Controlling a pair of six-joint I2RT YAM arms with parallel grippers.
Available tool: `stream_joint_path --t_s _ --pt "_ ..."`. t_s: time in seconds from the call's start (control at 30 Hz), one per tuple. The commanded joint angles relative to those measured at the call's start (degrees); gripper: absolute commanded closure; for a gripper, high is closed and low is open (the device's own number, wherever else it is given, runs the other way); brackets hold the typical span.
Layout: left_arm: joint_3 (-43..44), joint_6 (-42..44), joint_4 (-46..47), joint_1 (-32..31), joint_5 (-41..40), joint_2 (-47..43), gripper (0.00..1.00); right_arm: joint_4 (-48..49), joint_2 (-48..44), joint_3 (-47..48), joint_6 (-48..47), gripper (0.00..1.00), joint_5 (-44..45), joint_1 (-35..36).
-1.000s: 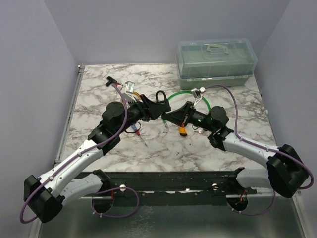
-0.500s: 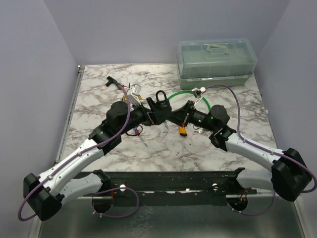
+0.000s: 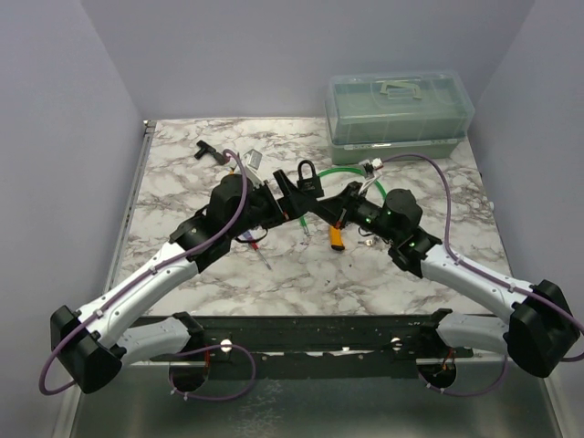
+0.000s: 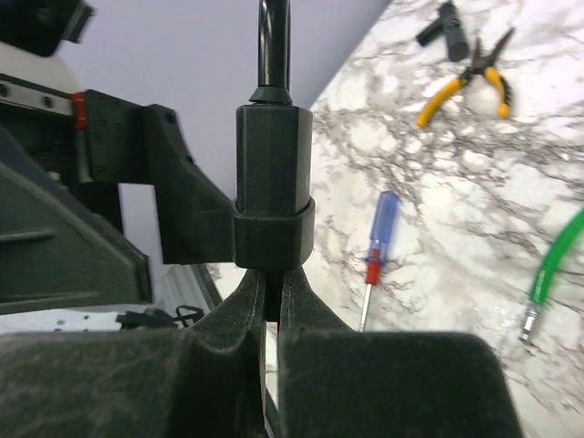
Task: Unlock with the key
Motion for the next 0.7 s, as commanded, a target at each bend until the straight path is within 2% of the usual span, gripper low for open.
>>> stream_joint_path --t_s 0.0,0.5,0.67 --pt "3.4 -1.0 -1.5 -0.2 -4.9 1.3 0.01 -2.3 -1.8 3.5 -2.8 1.00 6.7 0.0" --pt "8.5 -1.5 -2.6 -0.5 -12.5 10.0 0.02 -4.9 -1.4 4.3 -3.7 1.00 7.5 0.8" --pt "10.7 -0.9 -2.4 -0.4 -11.0 12.7 0.02 -4.8 -0.5 4.6 -3.7 1.00 6.3 1.0"
